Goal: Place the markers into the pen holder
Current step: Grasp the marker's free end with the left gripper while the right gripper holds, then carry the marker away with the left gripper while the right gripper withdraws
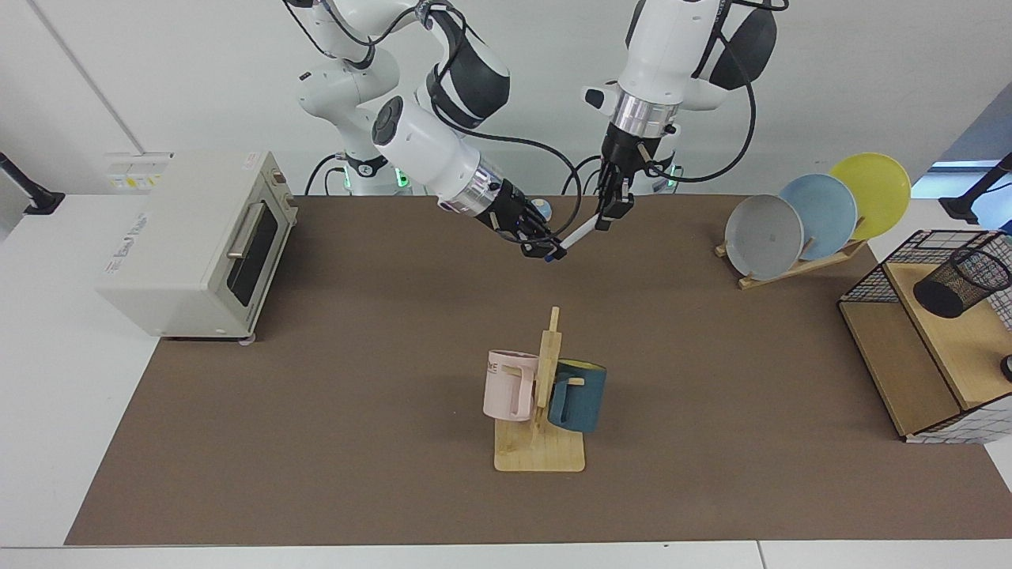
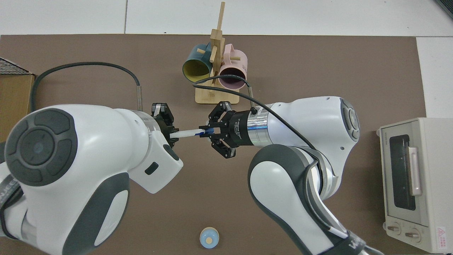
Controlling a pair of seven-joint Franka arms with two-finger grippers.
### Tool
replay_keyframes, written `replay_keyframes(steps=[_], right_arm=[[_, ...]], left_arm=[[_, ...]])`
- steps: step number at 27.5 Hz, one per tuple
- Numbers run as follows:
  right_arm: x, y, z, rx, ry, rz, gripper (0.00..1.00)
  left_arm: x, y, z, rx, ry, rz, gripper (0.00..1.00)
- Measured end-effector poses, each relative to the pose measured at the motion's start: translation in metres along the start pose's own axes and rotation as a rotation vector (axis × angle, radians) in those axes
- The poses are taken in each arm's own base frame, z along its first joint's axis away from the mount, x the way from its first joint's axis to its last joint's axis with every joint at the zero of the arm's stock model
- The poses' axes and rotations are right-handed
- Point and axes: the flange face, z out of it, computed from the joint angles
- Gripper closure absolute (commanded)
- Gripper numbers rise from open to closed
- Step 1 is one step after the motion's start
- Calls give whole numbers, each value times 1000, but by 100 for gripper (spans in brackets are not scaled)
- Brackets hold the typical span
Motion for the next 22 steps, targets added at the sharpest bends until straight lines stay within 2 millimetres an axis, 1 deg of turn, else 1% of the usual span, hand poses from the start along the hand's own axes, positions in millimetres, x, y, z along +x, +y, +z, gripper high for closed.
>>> replay_keyframes(steps=[1, 9, 13, 18, 20, 22], right_arm=[[0, 0, 0, 0, 0, 0, 1], [0, -1, -1, 5, 0, 2, 0], [1, -1, -1, 3, 23, -19, 0], [2, 0, 0, -11, 87, -80, 0], [2, 2, 2, -29, 122, -132, 0], [3, 6, 5, -68, 172, -218, 0]], left_arm=[[0, 0, 0, 0, 0, 0, 100], [6, 4, 2, -17, -2, 13, 100], [2, 6, 4, -42, -18, 10, 100], [-18, 6, 6, -70, -108, 10, 100], [-30, 6, 6, -90, -151, 2, 100], [-48, 4, 4, -114, -179, -23, 100]])
